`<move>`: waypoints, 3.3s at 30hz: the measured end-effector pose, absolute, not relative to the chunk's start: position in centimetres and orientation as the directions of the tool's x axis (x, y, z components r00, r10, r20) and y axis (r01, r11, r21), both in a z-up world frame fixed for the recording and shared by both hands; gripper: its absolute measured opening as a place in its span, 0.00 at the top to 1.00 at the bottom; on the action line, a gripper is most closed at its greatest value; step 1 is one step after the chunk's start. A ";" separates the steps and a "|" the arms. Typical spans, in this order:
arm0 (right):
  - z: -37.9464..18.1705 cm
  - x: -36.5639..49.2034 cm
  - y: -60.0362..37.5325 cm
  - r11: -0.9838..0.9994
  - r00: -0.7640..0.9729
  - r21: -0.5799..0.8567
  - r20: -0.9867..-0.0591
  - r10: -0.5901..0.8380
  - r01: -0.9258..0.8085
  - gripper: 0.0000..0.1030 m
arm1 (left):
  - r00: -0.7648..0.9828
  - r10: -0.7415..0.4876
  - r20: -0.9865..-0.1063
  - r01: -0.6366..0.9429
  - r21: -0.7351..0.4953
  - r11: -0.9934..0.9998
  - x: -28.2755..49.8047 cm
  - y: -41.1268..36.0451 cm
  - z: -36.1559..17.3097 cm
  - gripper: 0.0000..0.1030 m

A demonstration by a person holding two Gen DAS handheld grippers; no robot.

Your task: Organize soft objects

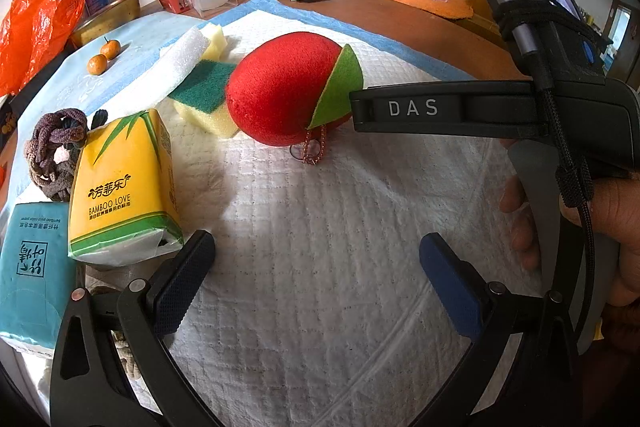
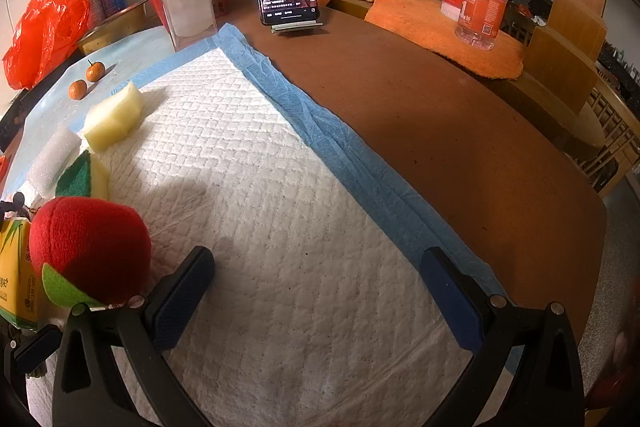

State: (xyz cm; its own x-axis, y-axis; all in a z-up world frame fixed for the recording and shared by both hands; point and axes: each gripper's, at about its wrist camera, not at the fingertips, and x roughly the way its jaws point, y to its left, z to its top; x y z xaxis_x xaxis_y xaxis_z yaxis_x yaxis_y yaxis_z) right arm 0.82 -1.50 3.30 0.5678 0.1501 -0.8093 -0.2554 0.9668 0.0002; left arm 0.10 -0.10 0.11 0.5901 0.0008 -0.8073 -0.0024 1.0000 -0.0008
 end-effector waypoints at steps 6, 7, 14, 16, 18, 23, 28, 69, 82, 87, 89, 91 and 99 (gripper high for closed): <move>3.3 0.8 -1.5 0.967 0.568 0.000 -0.809 0.150 -0.255 0.00 | 0.590 0.001 -0.807 -0.002 -0.001 1.000 0.1 -0.1 0.1 0.00; 3.3 0.8 -1.5 0.967 0.568 0.000 -0.809 0.150 -0.255 0.00 | 0.590 0.001 -0.807 -0.002 -0.001 1.000 0.1 -0.1 0.1 0.00; 3.3 0.8 -1.5 0.967 0.568 0.000 -0.809 0.150 -0.255 0.00 | 0.590 0.001 -0.807 -0.002 -0.001 1.000 0.1 -0.1 0.1 0.00; 3.3 0.8 -1.5 0.967 0.568 0.000 -0.809 0.150 -0.255 0.00 | 0.590 0.001 -0.807 -0.002 -0.001 1.000 0.1 -0.1 0.1 0.00; 3.3 0.8 -1.5 0.967 0.568 0.000 -0.809 0.150 -0.255 0.00 | 0.590 0.001 -0.807 -0.002 -0.001 1.000 0.1 -0.1 0.1 0.00; 3.3 0.8 -1.5 0.967 0.568 0.001 -0.809 0.150 -0.255 0.00 | 0.590 0.001 -0.807 -0.002 -0.001 1.000 0.1 -0.1 0.1 0.00; 3.3 0.8 -1.5 0.967 0.568 0.000 -0.809 0.150 -0.255 0.00 | 0.590 0.001 -0.807 -0.003 -0.001 1.000 0.1 -0.1 0.1 0.00; 3.3 0.8 -1.5 0.967 0.568 0.000 -0.809 0.150 -0.255 0.00 | 0.754 0.293 -0.588 -0.521 -0.264 0.811 -19.2 16.6 9.6 0.00; 3.3 0.8 -1.5 0.967 0.568 0.000 -0.809 0.150 -0.255 0.00 | 0.697 0.213 -0.685 -0.473 -0.216 0.854 -17.2 15.4 6.4 0.00; 3.3 0.8 -1.5 0.967 0.568 0.000 -0.809 0.150 -0.255 0.00 | 0.682 0.146 -0.716 -0.436 -0.239 0.868 -16.0 14.7 5.0 0.00; 3.3 0.8 -1.5 0.967 0.568 0.000 -0.809 0.150 -0.255 0.00 | 0.696 0.133 -0.705 -0.408 -0.236 0.882 -15.6 14.0 5.4 0.00; 3.3 0.8 -1.5 0.967 0.568 0.000 -0.809 0.150 -0.255 0.00 | 0.677 0.171 -0.716 -0.417 -0.181 0.891 -15.2 13.6 5.5 0.00; 3.3 0.8 -1.5 0.967 0.568 0.000 -0.809 0.150 -0.255 0.00 | 0.515 0.184 -0.837 -0.592 -0.192 0.783 -13.2 16.4 2.1 0.18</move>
State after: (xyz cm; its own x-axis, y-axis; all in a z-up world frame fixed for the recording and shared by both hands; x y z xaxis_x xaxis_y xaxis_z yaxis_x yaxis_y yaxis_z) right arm 0.82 -1.51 3.30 0.5682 0.1502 -0.8091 -0.2554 0.9668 0.0001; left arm -13.23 16.39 2.15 0.5149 0.1840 -0.8373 -0.5917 0.7830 -0.1918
